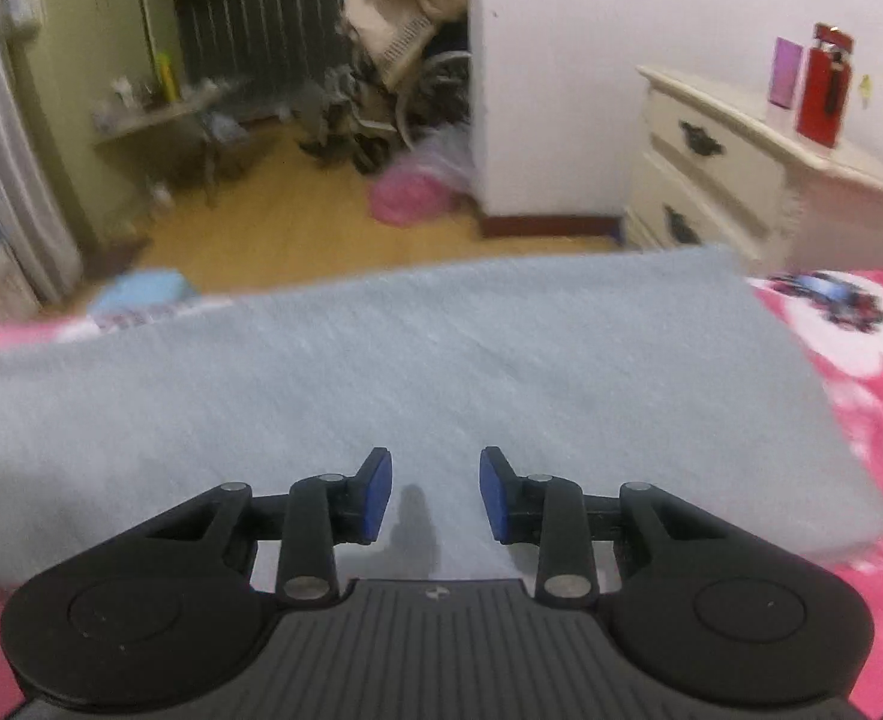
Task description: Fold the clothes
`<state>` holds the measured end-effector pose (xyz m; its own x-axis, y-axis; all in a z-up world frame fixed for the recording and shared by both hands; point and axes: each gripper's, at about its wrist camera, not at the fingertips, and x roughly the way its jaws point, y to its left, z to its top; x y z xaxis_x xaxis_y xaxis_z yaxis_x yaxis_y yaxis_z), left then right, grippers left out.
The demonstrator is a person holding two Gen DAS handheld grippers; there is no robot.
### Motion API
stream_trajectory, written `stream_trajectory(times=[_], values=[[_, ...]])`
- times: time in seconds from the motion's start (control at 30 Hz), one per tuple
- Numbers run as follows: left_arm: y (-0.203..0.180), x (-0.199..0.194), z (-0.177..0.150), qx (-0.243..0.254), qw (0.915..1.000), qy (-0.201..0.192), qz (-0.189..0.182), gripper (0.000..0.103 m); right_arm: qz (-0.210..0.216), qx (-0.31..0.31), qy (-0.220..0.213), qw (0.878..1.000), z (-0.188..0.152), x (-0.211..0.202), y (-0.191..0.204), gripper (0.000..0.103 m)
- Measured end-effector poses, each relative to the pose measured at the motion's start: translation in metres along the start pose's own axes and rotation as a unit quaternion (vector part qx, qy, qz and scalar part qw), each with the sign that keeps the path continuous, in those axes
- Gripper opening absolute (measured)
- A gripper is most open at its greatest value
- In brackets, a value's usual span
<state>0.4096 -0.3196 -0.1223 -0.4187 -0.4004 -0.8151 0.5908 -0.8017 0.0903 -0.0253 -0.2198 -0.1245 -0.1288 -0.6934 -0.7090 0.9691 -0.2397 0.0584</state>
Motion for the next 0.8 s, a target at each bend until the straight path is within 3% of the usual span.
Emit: stream_trajectory(times=[0.1,0.23,0.37,0.43,0.57,0.63,0.7,0.8], values=[[0.001,-0.001,0.002,-0.002,1.0,0.005,0.003,0.044,-0.033,-0.005,0.017,0.999,-0.009,0.02,-0.016,0.034],[0.004,-0.002,0.0,-0.002,1.0,0.005,0.001,0.044,-0.036,0.1,-0.006,0.994,-0.028,0.001,-0.082,0.018],[0.004,-0.001,0.0,0.003,1.0,0.007,0.001,0.045,-0.082,0.159,-0.013,0.984,-0.029,-0.015,-0.127,0.018],[0.004,-0.001,0.0,0.004,1.0,0.007,0.002,0.045,-0.097,0.163,-0.019,0.982,-0.019,-0.019,-0.129,0.02],[0.004,-0.002,0.0,0.004,1.0,0.008,0.003,0.045,-0.078,0.161,-0.03,0.984,-0.01,-0.01,-0.13,0.021],[0.004,-0.002,0.001,0.006,0.9999,0.009,0.003,0.045,-0.115,0.154,-0.006,0.981,-0.015,0.003,-0.143,0.018],[0.004,-0.002,0.001,0.006,0.9999,0.009,0.002,0.046,-0.127,0.188,-0.019,0.974,-0.025,-0.003,-0.164,0.017],[0.005,-0.002,0.0,0.006,1.0,0.008,0.0,0.046,-0.163,0.264,-0.04,0.95,-0.035,-0.018,-0.196,0.017]])
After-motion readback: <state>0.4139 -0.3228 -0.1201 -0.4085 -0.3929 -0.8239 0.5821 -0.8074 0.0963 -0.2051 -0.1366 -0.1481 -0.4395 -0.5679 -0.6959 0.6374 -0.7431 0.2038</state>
